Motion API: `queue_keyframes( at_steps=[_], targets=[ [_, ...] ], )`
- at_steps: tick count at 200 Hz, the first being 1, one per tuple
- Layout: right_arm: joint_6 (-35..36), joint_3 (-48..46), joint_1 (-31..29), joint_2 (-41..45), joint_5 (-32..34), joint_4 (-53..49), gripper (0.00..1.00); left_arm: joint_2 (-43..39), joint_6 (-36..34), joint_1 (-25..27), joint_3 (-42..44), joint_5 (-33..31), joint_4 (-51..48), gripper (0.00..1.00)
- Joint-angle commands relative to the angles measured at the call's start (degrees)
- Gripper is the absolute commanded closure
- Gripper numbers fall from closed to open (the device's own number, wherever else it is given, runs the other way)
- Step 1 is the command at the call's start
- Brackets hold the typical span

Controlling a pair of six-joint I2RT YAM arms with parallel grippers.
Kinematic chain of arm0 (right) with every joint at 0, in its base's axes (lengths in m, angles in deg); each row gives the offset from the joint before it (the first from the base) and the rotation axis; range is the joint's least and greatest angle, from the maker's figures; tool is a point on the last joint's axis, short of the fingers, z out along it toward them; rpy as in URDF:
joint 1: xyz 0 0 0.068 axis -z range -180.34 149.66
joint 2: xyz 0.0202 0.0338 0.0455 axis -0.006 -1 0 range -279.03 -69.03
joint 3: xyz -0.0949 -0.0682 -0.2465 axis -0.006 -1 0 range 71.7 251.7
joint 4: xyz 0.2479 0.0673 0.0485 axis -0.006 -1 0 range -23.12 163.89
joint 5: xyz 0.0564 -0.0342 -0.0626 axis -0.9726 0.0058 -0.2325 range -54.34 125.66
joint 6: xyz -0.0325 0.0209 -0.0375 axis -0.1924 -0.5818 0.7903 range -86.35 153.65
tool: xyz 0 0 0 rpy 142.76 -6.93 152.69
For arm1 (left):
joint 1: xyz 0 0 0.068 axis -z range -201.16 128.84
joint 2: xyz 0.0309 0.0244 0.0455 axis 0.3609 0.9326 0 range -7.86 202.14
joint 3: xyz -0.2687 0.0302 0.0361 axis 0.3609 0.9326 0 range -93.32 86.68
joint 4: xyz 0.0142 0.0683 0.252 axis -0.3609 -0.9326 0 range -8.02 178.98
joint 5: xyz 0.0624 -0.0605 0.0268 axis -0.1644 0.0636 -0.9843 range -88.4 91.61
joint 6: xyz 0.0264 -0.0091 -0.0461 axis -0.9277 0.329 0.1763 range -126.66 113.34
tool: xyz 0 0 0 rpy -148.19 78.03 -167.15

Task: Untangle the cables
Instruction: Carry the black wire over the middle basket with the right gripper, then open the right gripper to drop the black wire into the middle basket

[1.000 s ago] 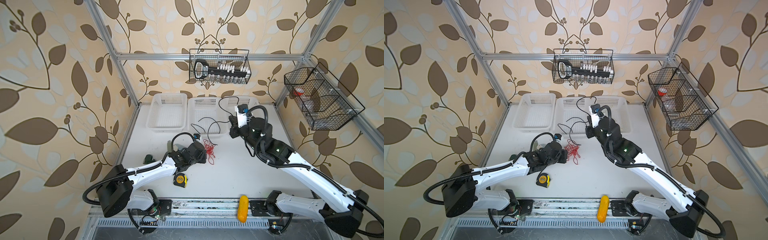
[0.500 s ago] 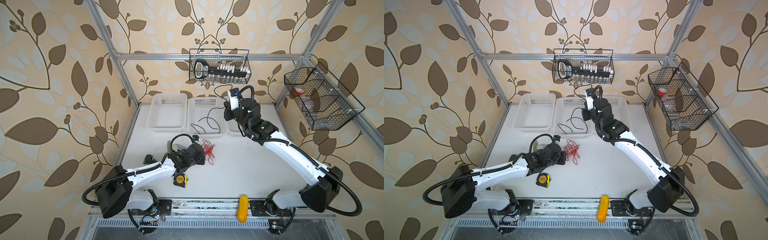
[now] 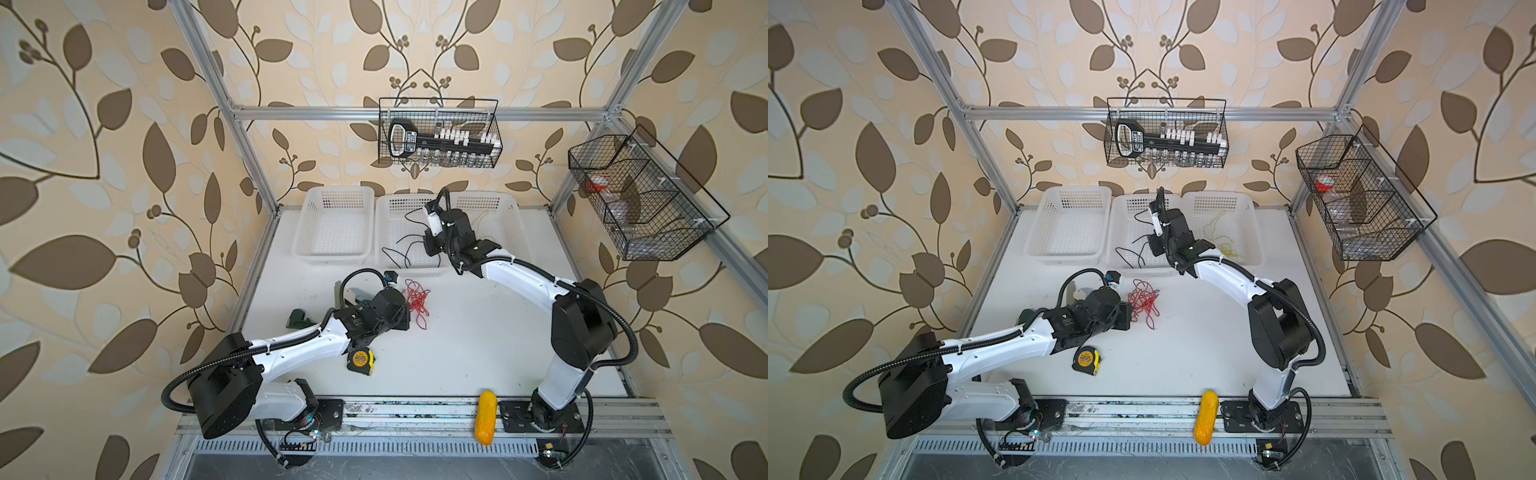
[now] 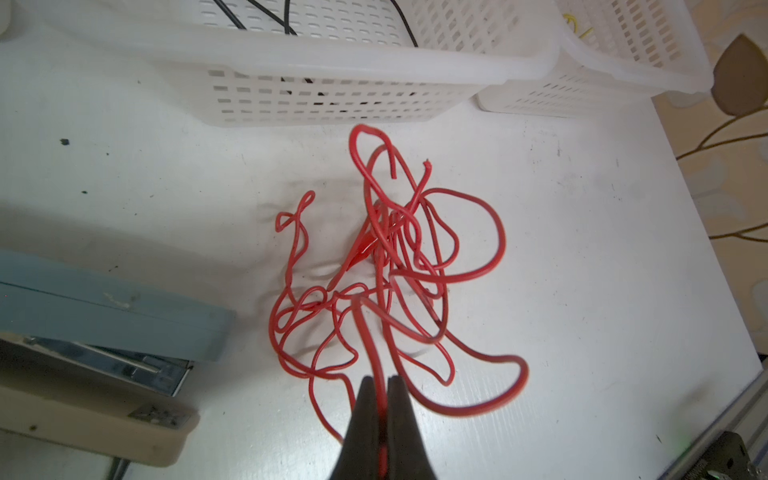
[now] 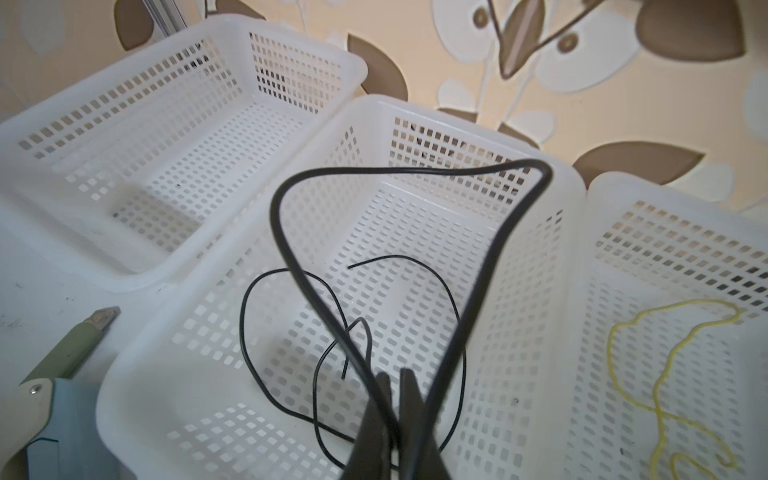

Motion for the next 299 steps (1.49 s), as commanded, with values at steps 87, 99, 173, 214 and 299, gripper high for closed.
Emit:
queue_keyframes(
  at_steps=[87,99,173,214,299],
  targets=[
    [-4.89,1.86,1.65,-4.76,-2.02,-6.58,0.82,-0.97,-0.52,-0.36,-0.69,-0.65,1.97,1.00],
    [-4.91,1.77,1.65,-4.21,-2.66,-6.64,0.77,-1.03,-0.52,-0.36,-0.78,-0.61,1.71,1.00],
    [-6.44,-3.13,1.65,3.48,-6.60,-6.91,0.55,-1.82,-0.53,-0.32,-0.60,-0.84,1.23,1.00],
    [-8.18,-10.10,1.41,11.32,-6.30,-6.92,0.55,-2.24,-0.61,-0.36,-0.69,-0.63,1.35,1.00],
    [-8.62,-31.01,-7.91,28.08,-2.98,-0.99,0.55,-4.39,-3.27,-0.35,-2.96,1.24,0.48,1.00]
  ],
)
